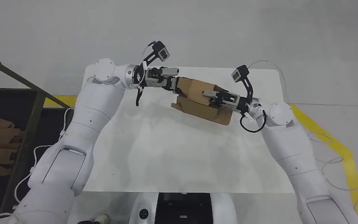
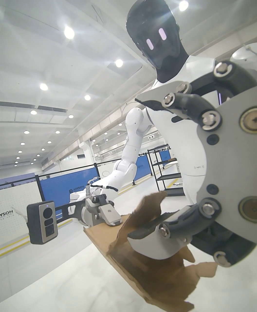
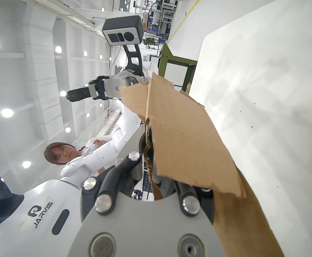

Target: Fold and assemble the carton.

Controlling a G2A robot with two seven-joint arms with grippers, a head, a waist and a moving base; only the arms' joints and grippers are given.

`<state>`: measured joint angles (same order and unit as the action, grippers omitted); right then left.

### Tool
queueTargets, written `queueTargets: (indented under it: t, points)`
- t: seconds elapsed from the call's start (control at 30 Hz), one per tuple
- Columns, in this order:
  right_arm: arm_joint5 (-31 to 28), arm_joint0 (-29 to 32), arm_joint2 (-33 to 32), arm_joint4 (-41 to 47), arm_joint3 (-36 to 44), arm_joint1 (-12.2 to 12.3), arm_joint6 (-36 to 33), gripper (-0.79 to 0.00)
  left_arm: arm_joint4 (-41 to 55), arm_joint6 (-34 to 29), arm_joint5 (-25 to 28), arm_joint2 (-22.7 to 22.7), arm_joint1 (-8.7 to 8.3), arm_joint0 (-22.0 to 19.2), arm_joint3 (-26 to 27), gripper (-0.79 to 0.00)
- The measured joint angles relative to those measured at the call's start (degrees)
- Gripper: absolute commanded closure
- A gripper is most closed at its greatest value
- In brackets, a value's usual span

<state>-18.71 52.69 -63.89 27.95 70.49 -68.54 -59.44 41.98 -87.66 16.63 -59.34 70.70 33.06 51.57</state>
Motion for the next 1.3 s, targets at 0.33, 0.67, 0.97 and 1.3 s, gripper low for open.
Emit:
queueTargets:
  t: [0.33, 0.67, 0.97, 1.3]
  points:
    - [0.1, 0.8, 0.5, 0.6, 1.1, 0.0, -2.1, 0.000, 0.3, 0.6, 0.6, -0.4, 0.07, -0.2, -2.9, -0.785]
    - [0.6, 2.7, 1.1, 1.1, 3.6, 0.1, -4.5, 0.000, -0.3, 0.8, 0.8, 0.3, 0.43, -0.6, -3.2, -0.785]
    - [1.1, 2.4, 2.1, 1.5, 4.0, -0.2, -4.4, 0.000, -0.2, 0.7, 0.7, 1.4, 1.01, -0.9, -2.9, -0.785]
    - [0.4, 0.9, -0.5, 2.6, 0.9, -0.1, -0.6, 0.000, -0.7, 0.8, 0.7, 0.6, 0.78, -0.4, -2.9, -0.785]
